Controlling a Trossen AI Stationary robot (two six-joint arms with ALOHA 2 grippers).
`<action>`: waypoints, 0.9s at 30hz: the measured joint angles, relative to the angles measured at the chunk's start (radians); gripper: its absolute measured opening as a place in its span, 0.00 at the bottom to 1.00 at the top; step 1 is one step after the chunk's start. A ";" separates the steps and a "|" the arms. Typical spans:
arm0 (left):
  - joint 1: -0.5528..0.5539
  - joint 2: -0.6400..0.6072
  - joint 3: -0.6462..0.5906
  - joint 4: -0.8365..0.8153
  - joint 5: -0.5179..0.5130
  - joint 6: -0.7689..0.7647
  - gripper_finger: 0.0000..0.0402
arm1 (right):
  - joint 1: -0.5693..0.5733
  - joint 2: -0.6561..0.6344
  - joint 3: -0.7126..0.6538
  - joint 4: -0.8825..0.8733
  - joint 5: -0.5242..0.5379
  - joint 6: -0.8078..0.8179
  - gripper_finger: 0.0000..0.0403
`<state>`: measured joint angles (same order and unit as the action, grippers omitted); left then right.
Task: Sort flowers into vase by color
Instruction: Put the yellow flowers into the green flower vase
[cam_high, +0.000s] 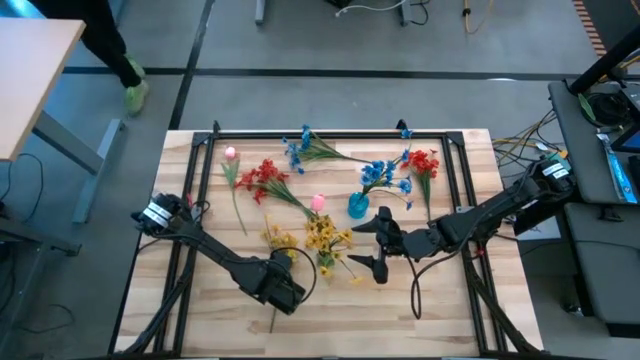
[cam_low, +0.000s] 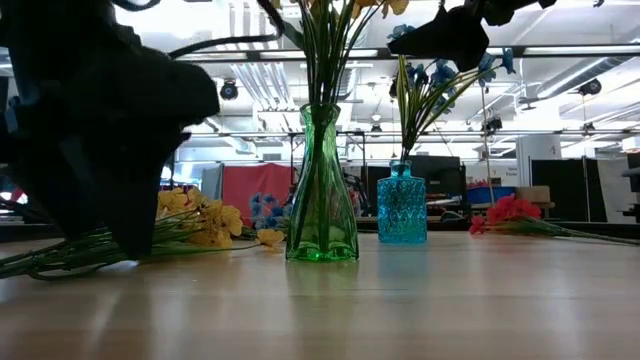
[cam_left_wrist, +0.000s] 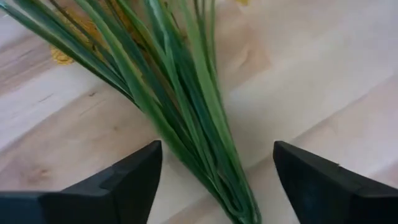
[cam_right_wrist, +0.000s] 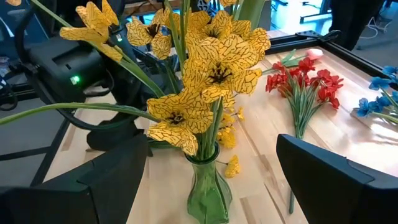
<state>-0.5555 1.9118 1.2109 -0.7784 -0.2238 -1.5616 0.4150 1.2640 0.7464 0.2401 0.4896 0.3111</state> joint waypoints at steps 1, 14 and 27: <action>0.000 0.005 0.000 0.000 -0.001 -0.001 0.66 | 0.000 0.000 0.000 0.000 0.000 0.000 0.86; 0.000 0.012 0.000 -0.061 0.014 -0.003 0.03 | 0.000 0.000 0.000 0.000 0.000 0.003 0.86; -0.031 -0.190 0.000 -0.195 -0.080 0.001 0.01 | 0.000 0.000 0.000 -0.005 0.000 -0.015 0.86</action>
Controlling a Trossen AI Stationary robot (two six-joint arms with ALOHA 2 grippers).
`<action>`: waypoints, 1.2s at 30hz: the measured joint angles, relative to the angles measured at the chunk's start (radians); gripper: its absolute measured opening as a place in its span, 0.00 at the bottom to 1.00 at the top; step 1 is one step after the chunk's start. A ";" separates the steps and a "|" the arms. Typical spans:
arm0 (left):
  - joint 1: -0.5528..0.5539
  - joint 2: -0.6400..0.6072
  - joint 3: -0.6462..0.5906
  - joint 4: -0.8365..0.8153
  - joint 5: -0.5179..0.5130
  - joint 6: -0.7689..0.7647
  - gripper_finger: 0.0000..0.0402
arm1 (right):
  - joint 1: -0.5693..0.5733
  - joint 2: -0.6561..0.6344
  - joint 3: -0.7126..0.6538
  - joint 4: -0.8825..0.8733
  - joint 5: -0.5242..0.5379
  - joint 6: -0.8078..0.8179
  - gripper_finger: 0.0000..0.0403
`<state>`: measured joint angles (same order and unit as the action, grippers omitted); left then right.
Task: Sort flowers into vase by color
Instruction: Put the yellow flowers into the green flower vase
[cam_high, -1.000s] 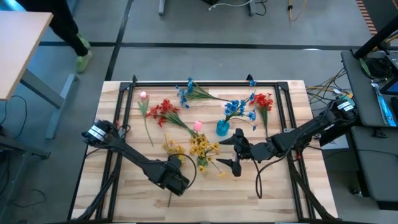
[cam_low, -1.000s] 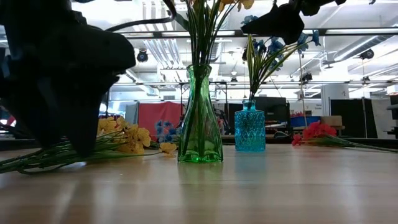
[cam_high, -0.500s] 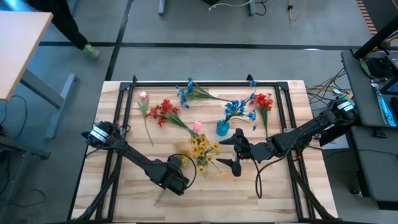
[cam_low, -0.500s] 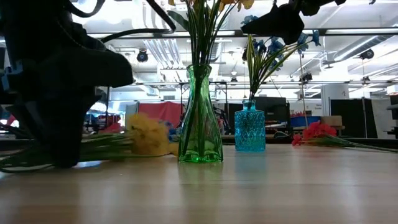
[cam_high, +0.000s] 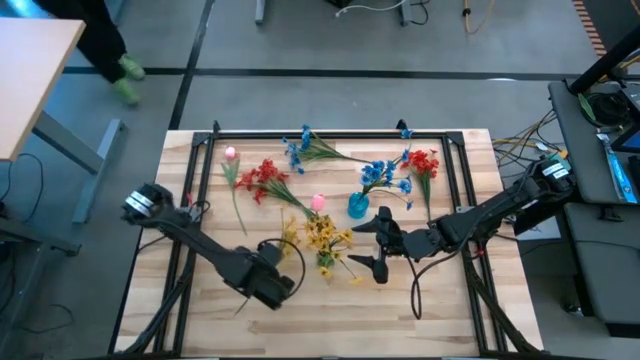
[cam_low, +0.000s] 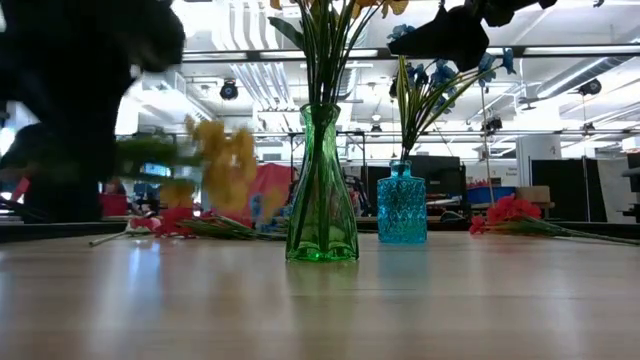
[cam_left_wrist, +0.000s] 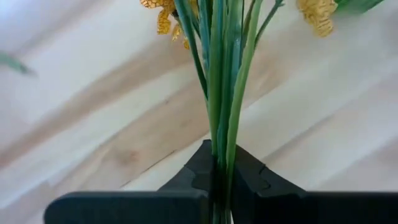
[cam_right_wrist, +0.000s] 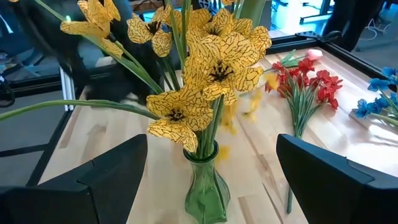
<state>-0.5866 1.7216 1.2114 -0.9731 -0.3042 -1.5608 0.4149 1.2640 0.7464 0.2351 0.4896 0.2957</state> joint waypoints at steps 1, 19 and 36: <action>-0.008 -0.028 0.000 0.001 -0.030 0.000 0.01 | 0.000 -0.001 0.000 -0.001 0.000 -0.005 0.86; -0.261 -0.352 -0.002 0.161 -0.848 0.403 0.01 | 0.000 -0.072 0.000 -0.068 0.008 -0.017 0.86; -0.290 -0.322 -0.012 0.954 -0.500 1.793 0.00 | -0.003 -0.072 -0.001 -0.013 0.011 -0.015 0.86</action>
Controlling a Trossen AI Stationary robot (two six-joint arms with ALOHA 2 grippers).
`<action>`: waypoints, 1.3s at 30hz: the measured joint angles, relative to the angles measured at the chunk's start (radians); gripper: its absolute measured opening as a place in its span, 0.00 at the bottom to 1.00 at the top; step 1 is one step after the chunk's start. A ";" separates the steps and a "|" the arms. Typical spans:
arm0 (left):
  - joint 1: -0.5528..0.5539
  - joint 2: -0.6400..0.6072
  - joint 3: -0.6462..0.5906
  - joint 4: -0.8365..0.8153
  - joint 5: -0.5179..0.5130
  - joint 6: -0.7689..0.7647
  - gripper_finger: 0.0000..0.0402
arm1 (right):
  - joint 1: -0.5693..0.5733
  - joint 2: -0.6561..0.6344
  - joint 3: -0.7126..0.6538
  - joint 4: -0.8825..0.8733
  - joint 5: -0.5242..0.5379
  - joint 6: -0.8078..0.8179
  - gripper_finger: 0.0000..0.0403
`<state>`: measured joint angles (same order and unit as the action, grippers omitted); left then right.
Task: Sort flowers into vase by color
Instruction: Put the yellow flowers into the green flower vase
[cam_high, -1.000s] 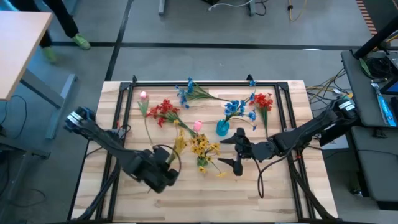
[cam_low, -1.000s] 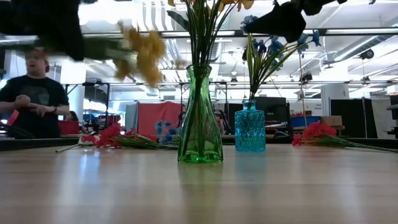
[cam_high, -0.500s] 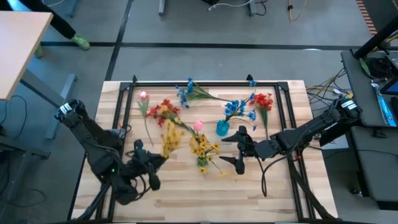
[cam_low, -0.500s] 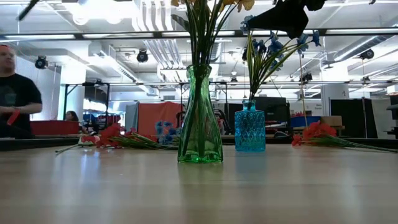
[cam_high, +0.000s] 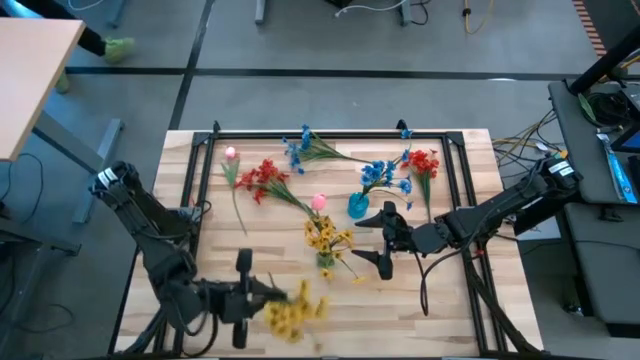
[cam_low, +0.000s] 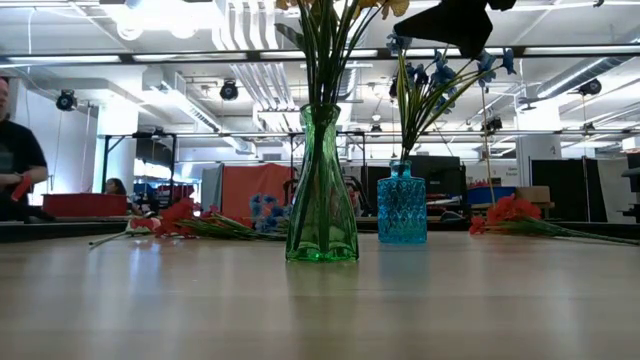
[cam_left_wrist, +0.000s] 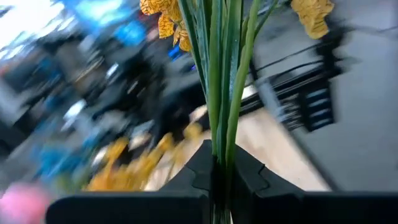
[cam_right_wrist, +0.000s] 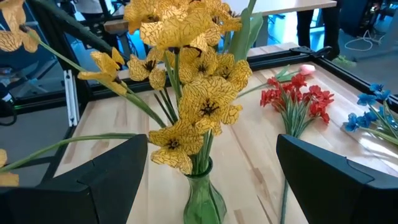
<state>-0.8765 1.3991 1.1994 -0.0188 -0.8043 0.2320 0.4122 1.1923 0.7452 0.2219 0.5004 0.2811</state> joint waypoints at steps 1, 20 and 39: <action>0.006 -0.003 -0.015 0.040 0.052 0.037 0.00 | 0.000 0.000 0.000 0.000 0.000 0.004 0.86; 0.156 0.172 -0.741 1.587 0.102 0.197 0.00 | 0.000 0.000 0.000 0.000 0.027 0.007 0.86; 0.335 0.368 -0.572 1.588 0.168 0.125 0.02 | 0.000 0.001 -0.006 -0.001 0.077 0.040 0.86</action>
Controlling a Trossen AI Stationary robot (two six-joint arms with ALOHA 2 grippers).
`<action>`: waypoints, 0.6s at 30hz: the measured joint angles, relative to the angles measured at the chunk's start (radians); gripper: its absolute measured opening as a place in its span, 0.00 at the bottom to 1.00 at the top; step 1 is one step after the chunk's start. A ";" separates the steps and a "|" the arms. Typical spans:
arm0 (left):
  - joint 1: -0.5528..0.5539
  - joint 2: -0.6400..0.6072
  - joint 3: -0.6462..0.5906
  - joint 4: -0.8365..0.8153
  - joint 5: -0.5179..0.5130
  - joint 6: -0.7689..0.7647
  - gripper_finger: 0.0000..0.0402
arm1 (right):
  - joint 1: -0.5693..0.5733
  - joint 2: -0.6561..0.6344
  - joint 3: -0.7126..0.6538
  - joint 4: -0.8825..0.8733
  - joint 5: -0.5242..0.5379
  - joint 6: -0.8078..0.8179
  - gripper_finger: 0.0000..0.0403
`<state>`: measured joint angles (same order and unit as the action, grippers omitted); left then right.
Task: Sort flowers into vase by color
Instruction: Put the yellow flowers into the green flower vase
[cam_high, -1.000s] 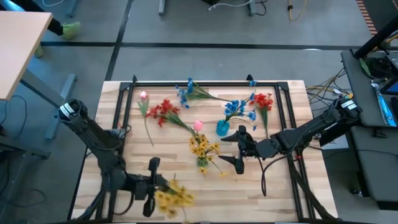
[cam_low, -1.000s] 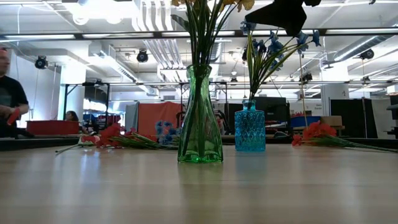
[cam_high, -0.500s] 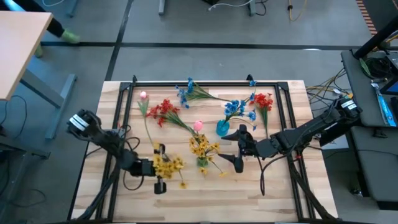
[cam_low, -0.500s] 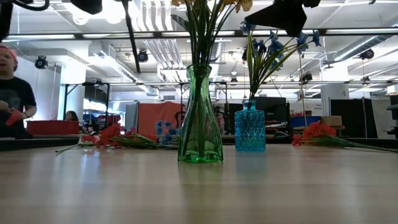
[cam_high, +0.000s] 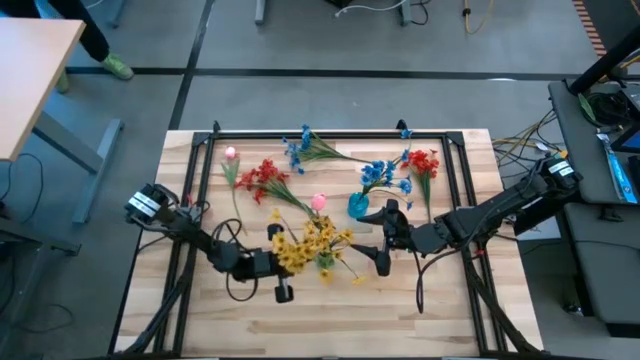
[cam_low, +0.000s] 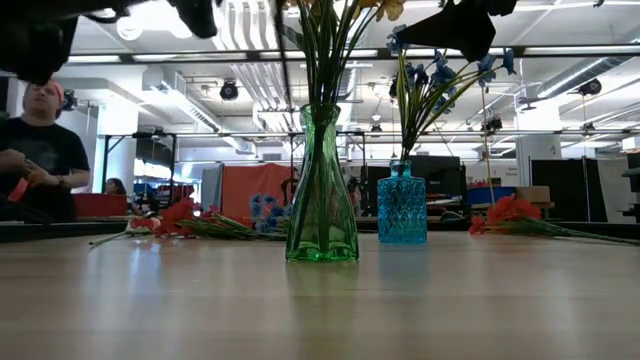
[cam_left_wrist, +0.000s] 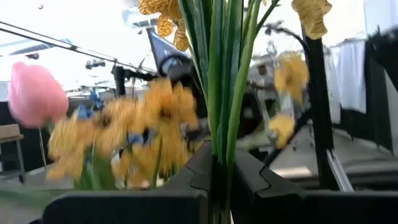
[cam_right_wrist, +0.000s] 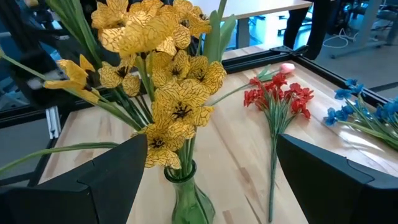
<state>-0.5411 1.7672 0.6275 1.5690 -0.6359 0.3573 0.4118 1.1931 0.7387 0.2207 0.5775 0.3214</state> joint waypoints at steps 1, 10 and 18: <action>0.002 -0.001 0.016 0.002 -0.001 0.000 0.02 | 0.000 0.000 0.000 0.000 0.000 0.000 0.86; 0.062 -0.002 0.040 0.002 -0.033 -0.052 0.02 | 0.000 0.000 0.000 -0.006 0.000 -0.001 0.86; 0.072 -0.002 0.018 0.001 -0.033 -0.120 0.02 | 0.000 0.000 -0.005 -0.006 0.000 -0.003 0.86</action>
<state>-0.4694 1.7657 0.6460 1.5703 -0.6693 0.2376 0.4118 1.1931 0.7338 0.2142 0.5774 0.3187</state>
